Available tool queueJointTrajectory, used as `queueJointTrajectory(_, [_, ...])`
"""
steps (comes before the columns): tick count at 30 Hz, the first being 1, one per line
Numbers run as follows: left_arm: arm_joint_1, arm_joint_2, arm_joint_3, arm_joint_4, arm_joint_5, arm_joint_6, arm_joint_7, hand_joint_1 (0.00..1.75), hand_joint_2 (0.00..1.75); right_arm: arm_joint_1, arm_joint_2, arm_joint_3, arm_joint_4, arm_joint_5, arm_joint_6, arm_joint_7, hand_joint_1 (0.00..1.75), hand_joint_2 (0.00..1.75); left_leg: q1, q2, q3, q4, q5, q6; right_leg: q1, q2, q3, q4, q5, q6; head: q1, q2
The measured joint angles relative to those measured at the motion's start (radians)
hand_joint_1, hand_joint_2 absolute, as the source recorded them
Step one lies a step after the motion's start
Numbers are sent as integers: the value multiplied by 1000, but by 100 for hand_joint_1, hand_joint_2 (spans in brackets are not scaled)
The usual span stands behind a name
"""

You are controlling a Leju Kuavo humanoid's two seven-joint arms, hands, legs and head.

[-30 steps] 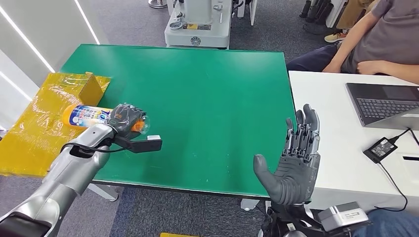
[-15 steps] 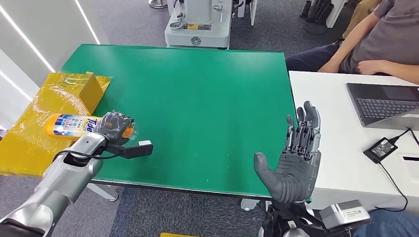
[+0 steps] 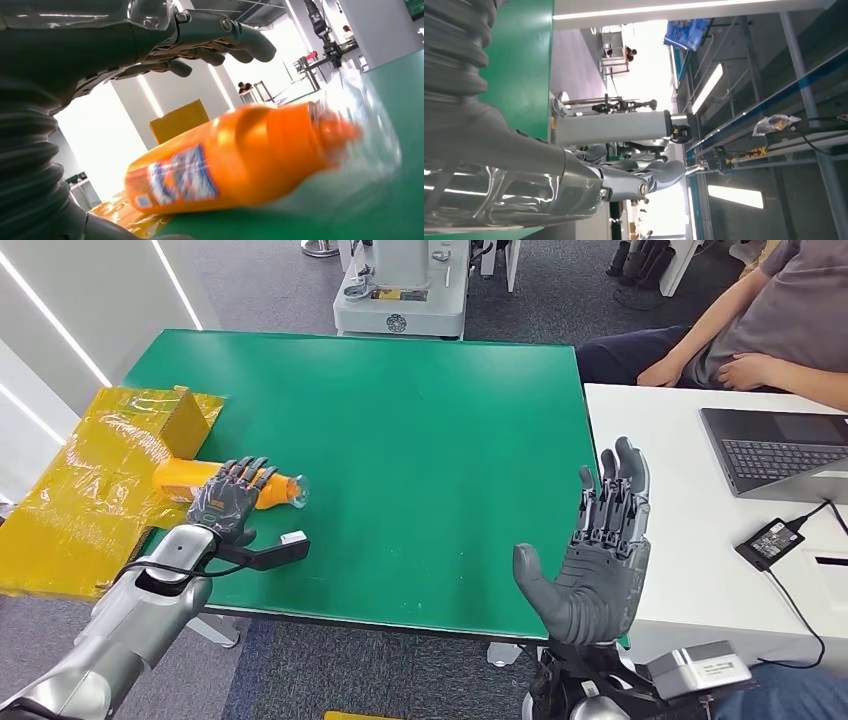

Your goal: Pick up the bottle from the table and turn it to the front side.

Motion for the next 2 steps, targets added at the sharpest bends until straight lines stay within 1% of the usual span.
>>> queueJointTrajectory(2, [3,0,0,1,-1,-1,3,0,175,-3,2,0,3,-1,4,0,0,175,0,0,0,0,0,0,0,0,0,0,0,0,0,0])
